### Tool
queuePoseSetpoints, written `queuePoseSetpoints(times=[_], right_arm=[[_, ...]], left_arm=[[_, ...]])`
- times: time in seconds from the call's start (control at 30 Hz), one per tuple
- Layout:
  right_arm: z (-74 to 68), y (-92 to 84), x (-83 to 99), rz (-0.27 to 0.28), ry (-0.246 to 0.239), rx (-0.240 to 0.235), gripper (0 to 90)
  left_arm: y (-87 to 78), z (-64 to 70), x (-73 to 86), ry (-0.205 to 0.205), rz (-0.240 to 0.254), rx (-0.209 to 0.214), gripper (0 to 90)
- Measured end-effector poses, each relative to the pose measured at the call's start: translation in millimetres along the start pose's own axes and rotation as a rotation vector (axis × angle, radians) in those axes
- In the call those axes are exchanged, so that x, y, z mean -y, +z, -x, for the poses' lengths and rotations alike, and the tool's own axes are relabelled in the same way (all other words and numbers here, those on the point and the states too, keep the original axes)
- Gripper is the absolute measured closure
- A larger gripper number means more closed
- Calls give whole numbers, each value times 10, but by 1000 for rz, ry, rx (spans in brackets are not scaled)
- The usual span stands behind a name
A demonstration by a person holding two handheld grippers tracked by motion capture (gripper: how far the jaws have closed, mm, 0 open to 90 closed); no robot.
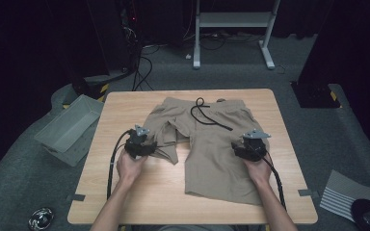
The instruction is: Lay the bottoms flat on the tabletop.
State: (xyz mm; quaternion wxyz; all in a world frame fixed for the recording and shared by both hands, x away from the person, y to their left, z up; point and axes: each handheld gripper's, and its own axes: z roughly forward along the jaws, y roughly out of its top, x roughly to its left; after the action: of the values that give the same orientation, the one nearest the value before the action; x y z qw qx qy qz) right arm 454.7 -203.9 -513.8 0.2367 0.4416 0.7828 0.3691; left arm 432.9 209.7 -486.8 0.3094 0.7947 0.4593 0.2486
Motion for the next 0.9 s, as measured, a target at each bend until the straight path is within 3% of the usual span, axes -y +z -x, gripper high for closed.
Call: queuePoseSetpoints(times=[0.07,0.13,0.23,0.3,0.4,0.5,0.57,0.7,0.83,0.9], right_arm=[[-87,-113,-4,12,-44,-26,406],[-153,-183,7,17,-74,-55,408],[-220,-229,42,14,-117,-53,412],[-237,-269,65,31,-110,-60,418],[-237,-269,98,28,-113,-71,419],[-220,-171,160,-7,-122,-62,421],[-218,-98,186,-51,-129,-40,409],[-277,-84,183,-53,-177,-10,402],[-258,-80,180,-57,-161,-20,396],[-247,-78,177,-60,-153,-27,394]], left_arm=[[-57,72,-5,32,27,19,426],[-25,120,-32,28,40,44,419],[144,185,-87,35,-16,41,419],[267,215,-106,44,-59,14,457],[384,212,-108,49,-82,0,625],[420,188,-87,41,-105,25,823],[379,193,-90,50,-108,37,897],[219,215,-112,66,-85,73,900],[17,252,-80,40,-19,136,900],[-72,298,-35,45,-9,174,900]])
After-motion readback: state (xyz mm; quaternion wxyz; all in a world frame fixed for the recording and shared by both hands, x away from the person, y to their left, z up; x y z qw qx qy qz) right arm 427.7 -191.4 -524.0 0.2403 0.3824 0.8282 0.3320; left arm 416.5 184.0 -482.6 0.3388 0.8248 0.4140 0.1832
